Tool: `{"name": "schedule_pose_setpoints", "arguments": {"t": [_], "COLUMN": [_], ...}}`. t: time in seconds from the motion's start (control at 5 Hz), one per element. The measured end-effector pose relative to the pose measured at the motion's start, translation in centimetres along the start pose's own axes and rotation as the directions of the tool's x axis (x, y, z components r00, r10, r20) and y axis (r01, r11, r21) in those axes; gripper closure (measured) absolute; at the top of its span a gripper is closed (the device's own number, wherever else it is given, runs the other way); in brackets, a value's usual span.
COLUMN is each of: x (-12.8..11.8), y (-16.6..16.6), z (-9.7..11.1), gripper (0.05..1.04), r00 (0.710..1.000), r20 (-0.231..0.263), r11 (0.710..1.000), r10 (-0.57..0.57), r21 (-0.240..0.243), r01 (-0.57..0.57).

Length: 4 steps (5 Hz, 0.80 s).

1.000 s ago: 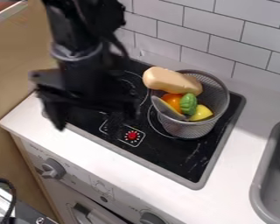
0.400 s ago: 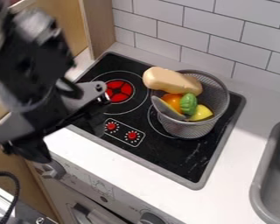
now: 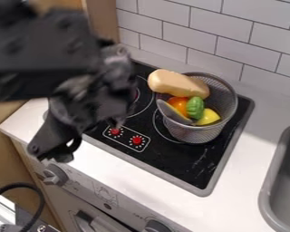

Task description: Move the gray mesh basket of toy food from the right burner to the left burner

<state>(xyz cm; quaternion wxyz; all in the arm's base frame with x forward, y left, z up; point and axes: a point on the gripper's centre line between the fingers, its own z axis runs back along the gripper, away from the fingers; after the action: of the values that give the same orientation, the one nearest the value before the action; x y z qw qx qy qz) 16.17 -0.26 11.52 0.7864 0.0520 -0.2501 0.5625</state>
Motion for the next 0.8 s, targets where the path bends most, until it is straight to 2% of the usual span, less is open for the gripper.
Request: {"name": "schedule_pose_setpoints", "arguments": {"t": [0.4,0.8], "x": [0.1,-0.4], "y": [-2.4,-5.3], "z": [0.0,-0.8], "gripper": [0.086,0.086], "r00": [0.997,0.98], "r20": [-0.03,-0.095], "r11": [0.997,0.984], "r10": [0.069,0.177], "r21": [0.048,0.019], "r01": [-0.068,-0.176]}}
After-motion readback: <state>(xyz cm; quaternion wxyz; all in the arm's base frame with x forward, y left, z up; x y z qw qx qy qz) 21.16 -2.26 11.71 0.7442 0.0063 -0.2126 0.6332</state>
